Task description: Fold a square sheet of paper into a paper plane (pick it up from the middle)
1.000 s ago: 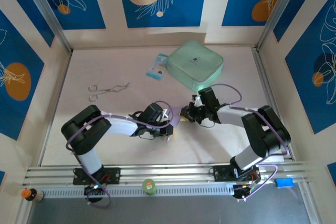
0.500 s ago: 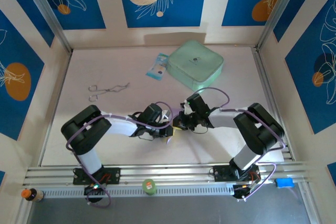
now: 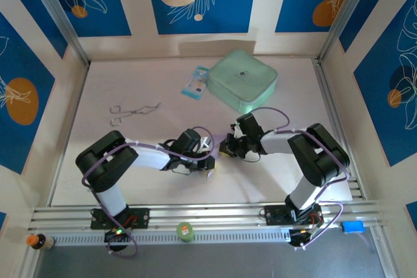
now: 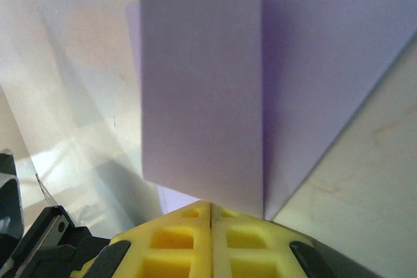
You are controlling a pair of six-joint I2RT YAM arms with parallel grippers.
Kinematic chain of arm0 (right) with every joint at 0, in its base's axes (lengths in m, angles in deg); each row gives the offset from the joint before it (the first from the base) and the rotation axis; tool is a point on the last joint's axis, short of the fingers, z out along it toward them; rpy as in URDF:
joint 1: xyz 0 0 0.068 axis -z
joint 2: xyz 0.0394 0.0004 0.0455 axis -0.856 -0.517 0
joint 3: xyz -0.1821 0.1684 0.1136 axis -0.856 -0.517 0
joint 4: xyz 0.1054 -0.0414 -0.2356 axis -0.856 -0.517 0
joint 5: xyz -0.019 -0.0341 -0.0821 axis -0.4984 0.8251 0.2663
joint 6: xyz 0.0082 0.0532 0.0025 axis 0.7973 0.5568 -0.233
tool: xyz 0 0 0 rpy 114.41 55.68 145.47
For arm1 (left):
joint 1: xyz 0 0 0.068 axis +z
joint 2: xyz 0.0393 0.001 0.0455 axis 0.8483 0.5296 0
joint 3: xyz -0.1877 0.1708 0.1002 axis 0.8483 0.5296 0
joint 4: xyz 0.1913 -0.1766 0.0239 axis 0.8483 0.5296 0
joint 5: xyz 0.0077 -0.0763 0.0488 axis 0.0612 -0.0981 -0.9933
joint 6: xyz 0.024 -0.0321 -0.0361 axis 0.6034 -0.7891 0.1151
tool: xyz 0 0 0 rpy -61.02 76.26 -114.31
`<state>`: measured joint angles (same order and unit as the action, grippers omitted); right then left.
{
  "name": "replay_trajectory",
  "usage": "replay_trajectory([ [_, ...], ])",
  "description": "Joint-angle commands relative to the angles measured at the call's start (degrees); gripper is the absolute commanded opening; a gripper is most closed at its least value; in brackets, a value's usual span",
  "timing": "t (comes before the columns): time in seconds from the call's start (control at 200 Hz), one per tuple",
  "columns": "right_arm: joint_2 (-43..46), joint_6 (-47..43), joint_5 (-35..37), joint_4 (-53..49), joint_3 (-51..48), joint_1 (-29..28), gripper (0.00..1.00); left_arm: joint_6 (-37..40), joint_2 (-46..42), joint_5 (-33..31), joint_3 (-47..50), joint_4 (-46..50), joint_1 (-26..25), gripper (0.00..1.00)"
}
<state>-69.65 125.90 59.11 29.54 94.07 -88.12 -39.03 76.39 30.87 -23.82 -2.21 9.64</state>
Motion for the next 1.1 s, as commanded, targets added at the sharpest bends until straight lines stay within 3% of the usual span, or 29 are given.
replay_trajectory([
  [0.0, -1.2, -0.5, 1.1, -1.3, 1.6, 2.0, 0.06, 1.8, 1.9, 0.1, 1.9, 4.8, 0.4, 0.00],
  [0.25, 3.6, -3.2, -3.7, -0.6, 2.2, 0.5, 0.08, 2.1, 2.0, 0.2, 1.7, 4.8, 0.6, 0.00],
  [0.525, 0.0, -4.5, -0.8, -3.8, 4.3, -4.0, 0.07, 2.2, 1.5, 0.1, 1.7, 5.1, 0.7, 0.00],
  [1.095, -5.0, -3.8, 0.7, -2.5, 5.3, 5.6, 0.07, 2.1, 3.9, 1.5, 0.4, 5.2, 0.9, 0.00],
])
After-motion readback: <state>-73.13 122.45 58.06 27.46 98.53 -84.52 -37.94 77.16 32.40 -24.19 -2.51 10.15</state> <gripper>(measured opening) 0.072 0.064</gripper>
